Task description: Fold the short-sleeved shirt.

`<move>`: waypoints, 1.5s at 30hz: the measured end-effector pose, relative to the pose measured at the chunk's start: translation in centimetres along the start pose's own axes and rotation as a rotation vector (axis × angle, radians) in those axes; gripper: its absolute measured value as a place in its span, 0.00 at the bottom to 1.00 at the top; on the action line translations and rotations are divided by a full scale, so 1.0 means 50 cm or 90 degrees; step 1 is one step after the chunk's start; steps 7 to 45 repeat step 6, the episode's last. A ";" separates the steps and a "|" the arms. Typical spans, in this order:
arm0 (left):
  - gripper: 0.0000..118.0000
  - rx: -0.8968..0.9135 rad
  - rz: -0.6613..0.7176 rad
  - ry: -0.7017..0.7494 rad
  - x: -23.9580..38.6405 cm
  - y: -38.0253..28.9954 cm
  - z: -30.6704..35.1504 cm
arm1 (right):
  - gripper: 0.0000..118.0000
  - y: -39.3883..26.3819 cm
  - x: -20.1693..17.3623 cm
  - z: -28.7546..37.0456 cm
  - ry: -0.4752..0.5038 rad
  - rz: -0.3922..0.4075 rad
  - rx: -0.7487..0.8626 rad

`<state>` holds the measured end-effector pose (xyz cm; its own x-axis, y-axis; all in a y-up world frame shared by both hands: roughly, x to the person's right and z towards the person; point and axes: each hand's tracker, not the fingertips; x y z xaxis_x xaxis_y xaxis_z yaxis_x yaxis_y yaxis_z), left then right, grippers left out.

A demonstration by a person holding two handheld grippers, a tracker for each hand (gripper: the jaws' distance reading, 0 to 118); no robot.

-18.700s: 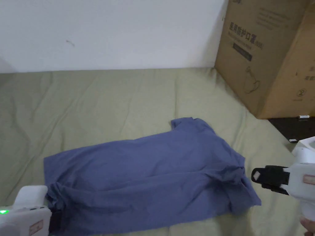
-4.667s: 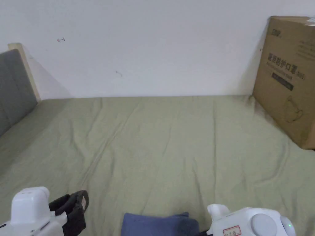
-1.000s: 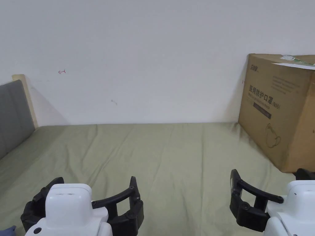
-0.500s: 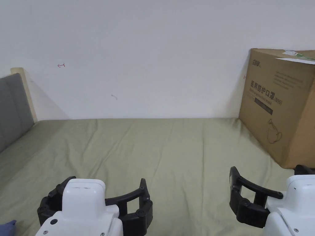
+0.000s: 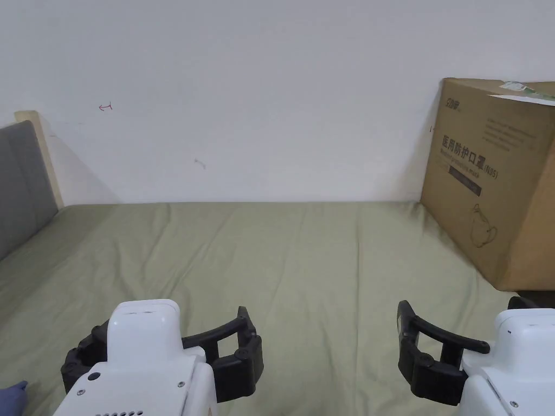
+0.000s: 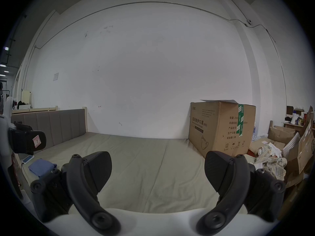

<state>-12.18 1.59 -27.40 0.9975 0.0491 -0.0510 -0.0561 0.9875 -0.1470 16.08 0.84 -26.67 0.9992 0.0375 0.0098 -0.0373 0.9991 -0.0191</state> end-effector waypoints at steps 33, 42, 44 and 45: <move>1.00 -0.003 0.004 0.008 0.004 -0.001 -0.002 | 0.94 -0.009 0.003 -0.002 0.001 -0.001 -0.013; 1.00 -0.003 0.004 0.008 0.004 -0.001 -0.002 | 0.94 -0.009 0.003 -0.002 0.001 -0.001 -0.013; 1.00 -0.003 0.004 0.008 0.004 -0.001 -0.002 | 0.94 -0.009 0.003 -0.002 0.001 -0.001 -0.013; 1.00 -0.003 0.004 0.008 0.004 -0.001 -0.002 | 0.94 -0.009 0.003 -0.002 0.001 -0.001 -0.013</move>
